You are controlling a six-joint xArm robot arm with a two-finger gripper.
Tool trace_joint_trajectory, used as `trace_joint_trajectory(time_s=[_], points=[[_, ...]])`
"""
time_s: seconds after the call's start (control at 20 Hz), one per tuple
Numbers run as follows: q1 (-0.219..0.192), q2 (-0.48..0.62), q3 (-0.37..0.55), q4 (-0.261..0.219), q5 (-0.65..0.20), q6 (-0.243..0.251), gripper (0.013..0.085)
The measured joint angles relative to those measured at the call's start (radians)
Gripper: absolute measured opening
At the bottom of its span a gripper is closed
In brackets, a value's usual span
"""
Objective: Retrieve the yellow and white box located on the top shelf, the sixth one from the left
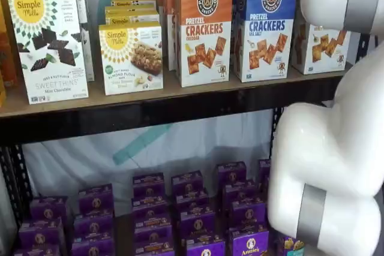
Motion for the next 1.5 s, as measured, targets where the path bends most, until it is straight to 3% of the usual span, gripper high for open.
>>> trace_joint_trajectory(time_s=[0.05,0.1,0.15,0.35,0.6,0.85,0.95,1.25,1.5], points=[[0.012,0.001,-0.005,-0.025,0.003,-0.002,0.0850],[0.044,-0.002,-0.010,-0.090,0.007,-0.006,0.0850],[0.053,-0.009,-0.004,-0.108,0.007,-0.007,0.0850],[0.048,-0.031,0.024,-0.106,-0.006,-0.010,0.0850],[-0.003,-0.052,0.051,-0.015,-0.039,-0.012,0.0850],[-0.088,-0.111,0.135,0.166,-0.154,-0.012,0.0850],[-0.107,-0.127,0.157,0.208,-0.203,-0.018,0.0850],[-0.133,-0.148,0.187,0.264,-0.318,-0.046,0.0850],[-0.099,-0.213,0.296,0.265,-0.543,-0.113,0.0850]])
